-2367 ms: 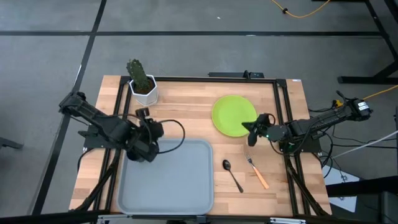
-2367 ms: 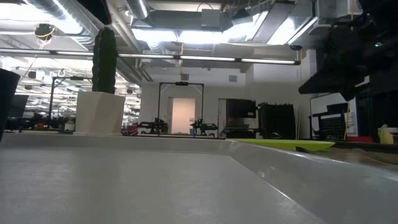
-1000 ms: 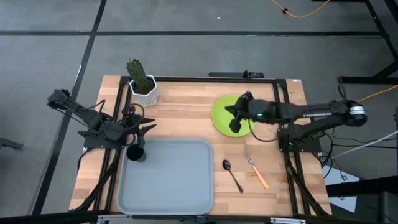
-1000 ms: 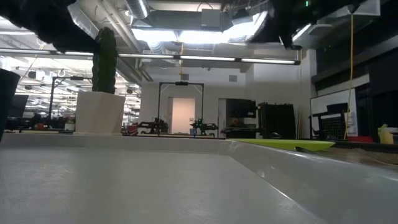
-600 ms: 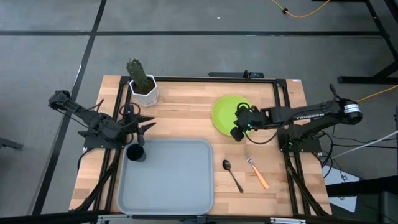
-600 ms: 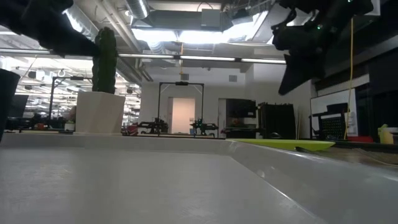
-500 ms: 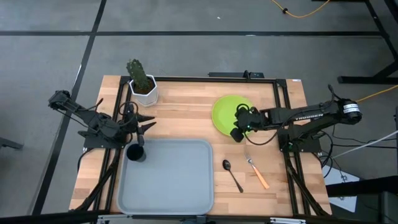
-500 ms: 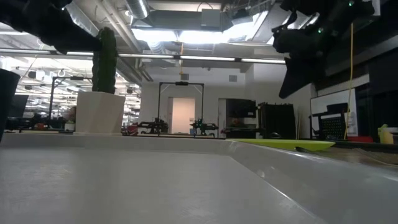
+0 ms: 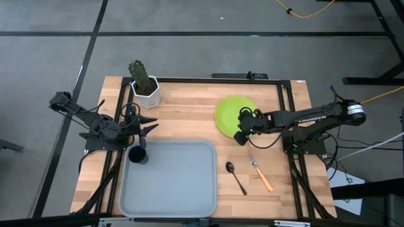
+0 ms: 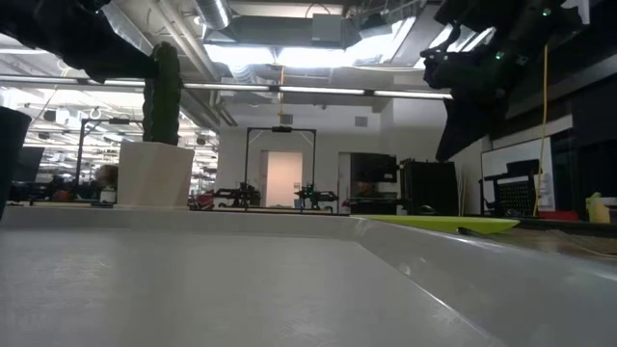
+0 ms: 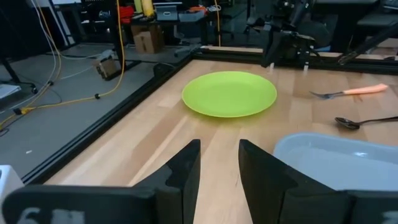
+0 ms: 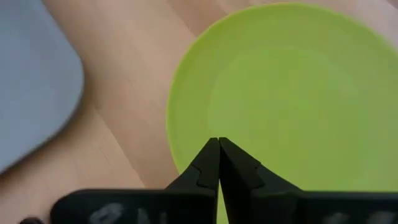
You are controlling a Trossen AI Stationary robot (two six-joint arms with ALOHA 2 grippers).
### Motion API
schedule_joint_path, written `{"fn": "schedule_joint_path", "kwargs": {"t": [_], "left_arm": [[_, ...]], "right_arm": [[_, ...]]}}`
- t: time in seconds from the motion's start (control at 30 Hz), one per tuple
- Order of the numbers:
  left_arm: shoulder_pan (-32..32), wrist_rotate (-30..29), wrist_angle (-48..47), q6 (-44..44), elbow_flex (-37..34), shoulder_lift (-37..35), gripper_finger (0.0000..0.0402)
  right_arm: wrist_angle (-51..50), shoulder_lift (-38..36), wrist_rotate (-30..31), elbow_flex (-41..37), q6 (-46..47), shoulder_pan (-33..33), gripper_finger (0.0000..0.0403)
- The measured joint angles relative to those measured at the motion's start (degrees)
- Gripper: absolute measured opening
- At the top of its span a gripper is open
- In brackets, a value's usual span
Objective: Pick and place plate/cup/fork/spoon on tray
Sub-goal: Put the green plate on the gray serving tray to the bottom right of the black cup
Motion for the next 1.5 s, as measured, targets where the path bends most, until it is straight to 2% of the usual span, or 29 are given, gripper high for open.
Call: {"fn": "schedule_joint_path", "kwargs": {"t": [0.1,0.2,0.27,0.43,0.5,0.7,0.87,1.0,1.17,1.3,1.5], "left_arm": [[0.0,-0.02,0.0,0.0,0.0,0.0,0.0102],[0.0,-0.02,-0.02,0.0,0.02,0.0,0.0102],[0.0,-0.02,-0.02,0.0,0.04,0.0,0.0102],[0.0,-0.02,-0.04,0.0,0.04,0.02,0.0102],[0.0,0.0,-0.04,0.0,0.04,0.02,0.0102],[0.0,-0.01,-0.04,0.0,0.04,0.02,0.0102],[0.0,0.0,-0.09,0.29,0.04,0.02,0.0102],[0.0,0.0,-0.1,2.49,0.04,0.04,0.0102],[0.0,0.0,-0.11,2.51,0.04,0.02,0.0102],[-0.02,0.0,-0.11,2.51,0.04,0.04,0.0102],[-0.02,0.0,-0.11,2.54,0.04,0.04,0.0102]], "right_arm": [[-0.02,0.21,4.27,0.0,-0.72,1.12,0.0025],[1.24,0.21,4.21,0.0,-1.96,1.93,0.0057],[2.67,0.21,2.25,0.0,-2.45,2.29,0.0082],[7.02,0.83,-6.72,0.0,-12.76,2.3,0.0121],[9.3,1.69,-7.28,0.0,-13.31,2.46,0.0125],[13.23,5.6,-7.61,0.0,-6.44,3.07,0.0126],[16.49,9.92,-6.8,0.0,-6.32,3.05,0.0126],[14.02,13.22,-7.96,0.0,-6.52,3.39,0.0126],[9.53,16.62,-7.72,0.0,-11.94,3.42,0.0126],[9.53,18.91,-5.2,-0.02,-18.08,3.42,0.0126],[9.55,20.58,-3.03,-0.02,-18.33,3.42,0.0126]]}}
